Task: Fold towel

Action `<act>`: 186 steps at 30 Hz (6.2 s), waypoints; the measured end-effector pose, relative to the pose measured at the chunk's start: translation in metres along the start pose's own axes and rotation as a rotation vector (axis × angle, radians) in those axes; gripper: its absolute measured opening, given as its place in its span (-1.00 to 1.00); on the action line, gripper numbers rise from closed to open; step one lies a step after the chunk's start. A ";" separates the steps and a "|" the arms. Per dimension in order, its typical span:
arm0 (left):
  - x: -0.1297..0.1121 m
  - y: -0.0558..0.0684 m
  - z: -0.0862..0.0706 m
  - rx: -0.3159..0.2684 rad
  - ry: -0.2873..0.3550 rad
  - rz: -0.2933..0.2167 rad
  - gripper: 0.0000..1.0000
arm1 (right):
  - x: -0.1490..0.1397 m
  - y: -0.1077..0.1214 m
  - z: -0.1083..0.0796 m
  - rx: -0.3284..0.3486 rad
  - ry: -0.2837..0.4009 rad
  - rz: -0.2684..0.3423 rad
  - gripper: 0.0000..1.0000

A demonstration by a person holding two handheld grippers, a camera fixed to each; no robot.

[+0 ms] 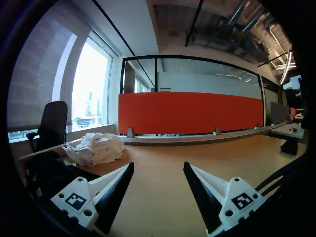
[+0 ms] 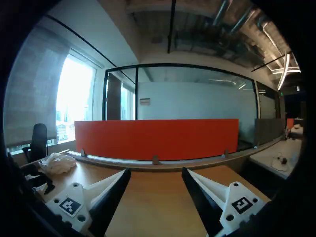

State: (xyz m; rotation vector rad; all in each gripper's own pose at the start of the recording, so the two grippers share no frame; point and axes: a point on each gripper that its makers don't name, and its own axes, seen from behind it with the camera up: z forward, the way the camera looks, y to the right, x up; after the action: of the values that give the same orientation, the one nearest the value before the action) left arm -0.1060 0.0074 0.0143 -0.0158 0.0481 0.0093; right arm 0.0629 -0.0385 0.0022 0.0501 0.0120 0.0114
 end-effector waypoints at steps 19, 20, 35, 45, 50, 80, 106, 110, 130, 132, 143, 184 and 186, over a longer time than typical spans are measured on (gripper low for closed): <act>-0.003 0.001 0.001 -0.002 0.001 0.002 0.85 | 0.002 0.006 0.003 0.004 0.025 -0.008 1.00; -0.003 0.001 0.001 -0.002 0.001 0.002 0.85 | 0.003 0.007 0.003 0.004 0.029 -0.012 1.00; -0.008 0.003 0.002 -0.002 0.002 0.002 0.85 | -0.026 0.027 -0.002 -0.013 0.056 -0.039 0.99; -0.010 0.003 0.004 -0.002 0.003 0.001 0.85 | -0.074 0.039 -0.005 -0.039 0.039 -0.031 1.00; -0.010 0.003 0.003 -0.002 0.003 0.001 0.85 | -0.099 0.043 -0.004 -0.045 0.025 -0.012 1.00; -0.013 0.004 0.004 -0.002 0.003 0.001 0.85 | -0.157 0.060 0.000 -0.045 0.014 0.036 0.99; -0.013 0.004 0.004 -0.002 0.003 0.002 0.85 | -0.165 0.056 -0.001 -0.054 0.015 0.003 0.99; -0.013 0.004 0.004 -0.002 0.004 0.002 0.85 | -0.165 0.055 -0.001 -0.053 0.016 -0.005 0.99; -0.014 0.004 0.004 -0.002 0.004 0.002 0.85 | -0.168 0.053 0.000 -0.047 0.016 -0.014 0.99; -0.014 0.004 0.004 -0.002 0.004 0.002 0.85 | -0.168 0.053 0.000 -0.046 0.016 -0.014 0.99; -0.013 0.004 0.004 -0.002 0.003 0.001 0.85 | -0.168 0.052 -0.001 -0.042 0.015 -0.014 0.99; -0.007 0.004 0.001 -0.001 0.002 0.002 0.85 | -0.168 0.052 -0.001 -0.043 0.015 -0.014 0.99; -0.006 0.004 0.001 -0.002 0.002 0.002 0.85 | -0.168 0.052 -0.001 -0.043 0.015 -0.014 0.99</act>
State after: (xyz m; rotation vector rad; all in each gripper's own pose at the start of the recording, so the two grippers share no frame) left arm -0.1124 0.0109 0.0155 -0.0172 0.0499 0.0109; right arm -0.1054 0.0118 0.0055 0.0070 0.0267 -0.0017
